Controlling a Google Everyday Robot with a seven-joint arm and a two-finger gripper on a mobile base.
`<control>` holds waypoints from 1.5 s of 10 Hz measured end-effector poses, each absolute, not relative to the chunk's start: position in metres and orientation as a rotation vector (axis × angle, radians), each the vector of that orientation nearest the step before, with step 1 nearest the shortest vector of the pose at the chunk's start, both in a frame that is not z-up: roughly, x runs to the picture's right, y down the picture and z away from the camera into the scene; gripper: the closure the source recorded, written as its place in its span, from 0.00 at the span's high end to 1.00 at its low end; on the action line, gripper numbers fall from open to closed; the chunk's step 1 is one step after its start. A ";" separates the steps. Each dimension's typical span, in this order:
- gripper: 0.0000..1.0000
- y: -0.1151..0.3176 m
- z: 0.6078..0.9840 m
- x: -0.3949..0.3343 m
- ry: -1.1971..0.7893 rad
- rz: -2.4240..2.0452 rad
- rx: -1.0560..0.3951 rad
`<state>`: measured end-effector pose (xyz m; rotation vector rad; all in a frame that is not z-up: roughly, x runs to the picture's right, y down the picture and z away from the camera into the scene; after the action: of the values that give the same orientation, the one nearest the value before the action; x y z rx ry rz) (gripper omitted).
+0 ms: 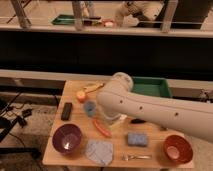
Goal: Place apple in table surface
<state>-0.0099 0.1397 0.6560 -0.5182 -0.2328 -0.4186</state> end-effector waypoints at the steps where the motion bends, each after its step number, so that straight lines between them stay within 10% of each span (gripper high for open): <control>1: 0.80 0.139 0.660 -0.030 -0.253 -0.430 -0.518; 15: 0.80 0.078 0.747 -0.134 -0.313 -0.494 -0.487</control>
<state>-0.1337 0.0784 0.7466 -0.4868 -0.3125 -0.4940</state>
